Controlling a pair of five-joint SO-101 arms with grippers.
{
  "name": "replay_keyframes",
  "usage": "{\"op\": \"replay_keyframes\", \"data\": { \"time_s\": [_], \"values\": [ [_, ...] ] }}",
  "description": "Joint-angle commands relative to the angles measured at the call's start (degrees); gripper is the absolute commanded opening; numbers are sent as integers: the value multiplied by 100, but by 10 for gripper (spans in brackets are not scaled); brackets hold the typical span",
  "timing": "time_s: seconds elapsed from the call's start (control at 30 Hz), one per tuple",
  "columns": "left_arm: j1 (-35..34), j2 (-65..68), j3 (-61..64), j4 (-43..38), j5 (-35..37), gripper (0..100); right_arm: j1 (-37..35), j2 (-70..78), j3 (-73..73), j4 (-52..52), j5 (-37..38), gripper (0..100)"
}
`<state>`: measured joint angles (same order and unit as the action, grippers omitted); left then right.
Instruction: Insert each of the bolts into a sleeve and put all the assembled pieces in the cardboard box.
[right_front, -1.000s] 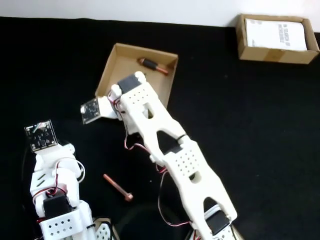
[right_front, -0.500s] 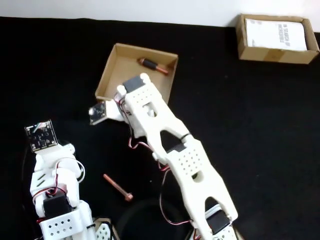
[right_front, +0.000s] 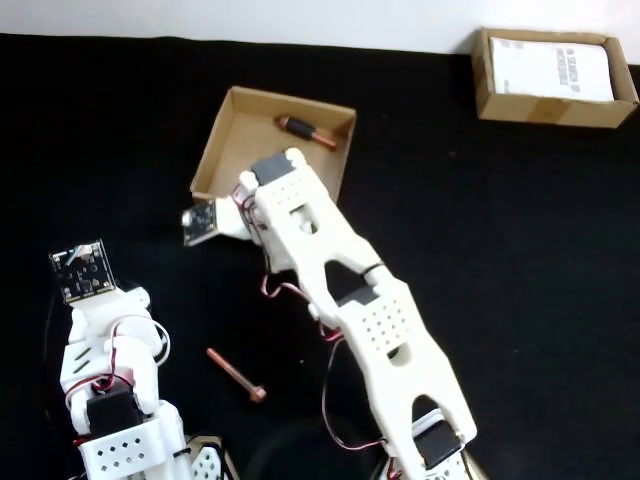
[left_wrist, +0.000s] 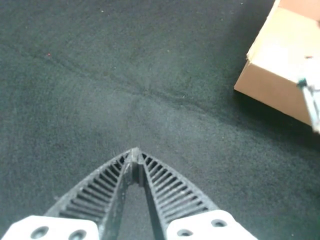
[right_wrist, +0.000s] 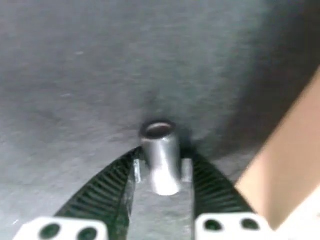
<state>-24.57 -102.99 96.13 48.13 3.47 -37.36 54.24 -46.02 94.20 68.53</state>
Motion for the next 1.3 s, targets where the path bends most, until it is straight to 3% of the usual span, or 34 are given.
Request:
{"op": "replay_keyframes", "data": {
  "time_s": [0.0,0.17,0.3,0.47,0.6,0.83,1.07,1.27],
  "values": [
    [-66,-40,110,9,-44,14,57,101,84,-101,-9,9],
    [-48,-40,110,9,-44,14,154,92,-330,101,-70,8],
    [-31,4,110,9,-44,14,242,92,-1622,611,-510,8],
    [-31,22,110,9,-35,14,523,-189,-3512,690,-1538,8],
    [-31,22,110,9,-44,14,787,-1015,-3749,699,-2268,8],
    [-22,22,110,220,-114,14,1288,-3495,-1727,699,-3077,8],
    [453,13,110,695,-1380,14,1807,-6598,1464,690,-3253,8],
    [505,13,31,1073,-1626,10,2695,-8989,3802,681,-3631,8]
  ]
}}
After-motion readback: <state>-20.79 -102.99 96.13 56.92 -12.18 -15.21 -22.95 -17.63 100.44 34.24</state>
